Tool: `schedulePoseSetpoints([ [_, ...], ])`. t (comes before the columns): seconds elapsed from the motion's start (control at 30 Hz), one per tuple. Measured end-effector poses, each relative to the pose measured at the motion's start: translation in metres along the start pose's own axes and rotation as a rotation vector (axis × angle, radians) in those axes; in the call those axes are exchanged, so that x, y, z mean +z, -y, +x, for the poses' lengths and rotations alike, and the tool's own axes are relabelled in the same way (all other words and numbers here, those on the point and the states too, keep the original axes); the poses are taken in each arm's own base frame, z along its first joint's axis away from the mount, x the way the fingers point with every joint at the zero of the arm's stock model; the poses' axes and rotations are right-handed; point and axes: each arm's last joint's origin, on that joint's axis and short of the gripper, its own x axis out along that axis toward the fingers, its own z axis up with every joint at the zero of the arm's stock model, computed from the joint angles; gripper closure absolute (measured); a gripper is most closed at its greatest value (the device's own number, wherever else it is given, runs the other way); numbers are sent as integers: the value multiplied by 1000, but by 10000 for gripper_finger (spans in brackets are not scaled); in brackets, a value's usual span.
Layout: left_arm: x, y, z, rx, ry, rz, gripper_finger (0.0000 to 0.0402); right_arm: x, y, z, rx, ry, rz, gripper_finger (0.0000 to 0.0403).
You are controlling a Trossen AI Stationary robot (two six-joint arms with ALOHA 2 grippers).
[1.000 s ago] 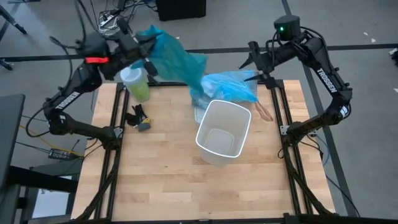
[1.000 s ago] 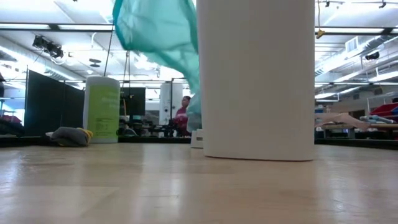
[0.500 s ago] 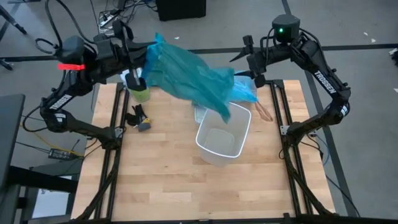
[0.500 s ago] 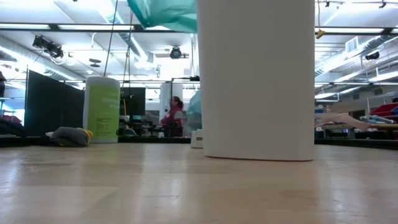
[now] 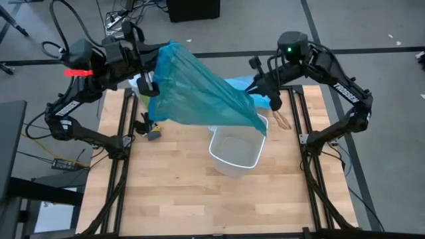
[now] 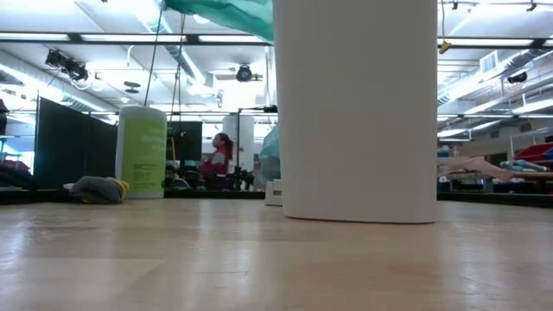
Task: Place trash/remove bag and relplace
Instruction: Insert the blue trash bag into the white trash bin
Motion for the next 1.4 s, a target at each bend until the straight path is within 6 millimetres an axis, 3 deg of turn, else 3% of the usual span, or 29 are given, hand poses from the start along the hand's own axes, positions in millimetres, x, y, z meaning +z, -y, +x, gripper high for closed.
schedulePoseSetpoints([
  [0.3,8,-3,5,38,129,7,401,2,-57,16,279,-21,-8,400],
  [0.47,-6,2,18,-11,95,-103,401,0,-77,21,230,-49,-33,402],
  [0.73,-45,21,54,-196,50,-207,402,-12,-85,21,142,-171,-6,403],
  [0.97,-61,36,73,-229,67,-233,401,-39,-83,29,-29,-469,-8,403],
  [1.1,-72,44,80,-283,44,-242,401,-40,-82,34,-25,-483,-10,403],
  [1.23,-70,48,76,-393,33,-268,401,-45,-84,8,-69,-560,12,403],
  [1.4,-61,46,67,-449,22,-268,401,-34,-84,-32,-187,-389,-19,403],
])
